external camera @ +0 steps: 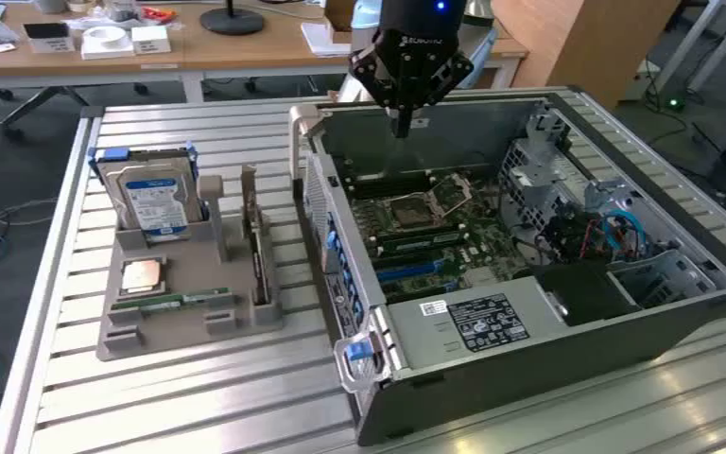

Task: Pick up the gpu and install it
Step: 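Reach for the gpu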

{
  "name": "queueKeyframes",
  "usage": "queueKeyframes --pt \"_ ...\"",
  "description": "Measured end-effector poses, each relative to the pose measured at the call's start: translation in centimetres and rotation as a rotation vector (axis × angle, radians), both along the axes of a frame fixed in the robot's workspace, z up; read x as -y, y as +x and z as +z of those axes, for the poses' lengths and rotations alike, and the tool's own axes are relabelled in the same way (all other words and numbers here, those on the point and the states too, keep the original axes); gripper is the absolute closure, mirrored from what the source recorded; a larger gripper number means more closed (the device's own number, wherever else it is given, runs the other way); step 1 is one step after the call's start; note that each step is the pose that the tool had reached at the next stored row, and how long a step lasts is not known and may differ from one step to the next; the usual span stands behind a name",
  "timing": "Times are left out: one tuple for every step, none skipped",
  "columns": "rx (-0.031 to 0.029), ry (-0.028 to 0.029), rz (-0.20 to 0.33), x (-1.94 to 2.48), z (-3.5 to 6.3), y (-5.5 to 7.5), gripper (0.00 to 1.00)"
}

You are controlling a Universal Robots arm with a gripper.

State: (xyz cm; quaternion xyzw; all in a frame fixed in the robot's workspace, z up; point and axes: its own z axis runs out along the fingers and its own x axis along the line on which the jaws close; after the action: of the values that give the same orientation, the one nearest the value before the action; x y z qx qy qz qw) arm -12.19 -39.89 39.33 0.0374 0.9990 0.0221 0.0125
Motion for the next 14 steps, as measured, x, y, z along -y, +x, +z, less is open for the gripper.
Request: queueKeyframes --pt "0.0000 0.0000 0.000 0.00 0.00 0.00 0.89" --pt "0.0000 0.0000 0.000 0.00 0.00 0.00 0.89" --pt "0.0000 0.0000 0.000 0.00 0.00 0.00 0.89" --pt "0.0000 0.0000 0.000 0.00 0.00 0.00 0.89" --pt "0.0000 0.0001 0.000 0.00 0.00 0.00 0.89" --pt "0.0000 0.0000 0.000 0.00 0.00 0.00 0.89" --pt "0.0000 0.0000 0.000 0.00 0.00 0.00 0.89" --pt "0.0000 0.0000 0.000 0.00 0.00 0.00 0.89" --pt "0.0000 0.0000 0.000 0.00 0.00 0.00 0.89" --pt "0.0000 0.0000 0.000 0.00 0.00 0.00 0.89" --pt "0.0001 0.0001 0.000 0.00 0.00 -0.01 0.89" --pt "0.0002 0.0002 0.000 0.00 -0.01 -0.06 0.89" --pt "0.0002 0.0003 0.000 0.00 -0.01 -0.14 0.89" --pt "0.0001 0.0001 0.000 0.00 -0.01 -0.23 0.89"
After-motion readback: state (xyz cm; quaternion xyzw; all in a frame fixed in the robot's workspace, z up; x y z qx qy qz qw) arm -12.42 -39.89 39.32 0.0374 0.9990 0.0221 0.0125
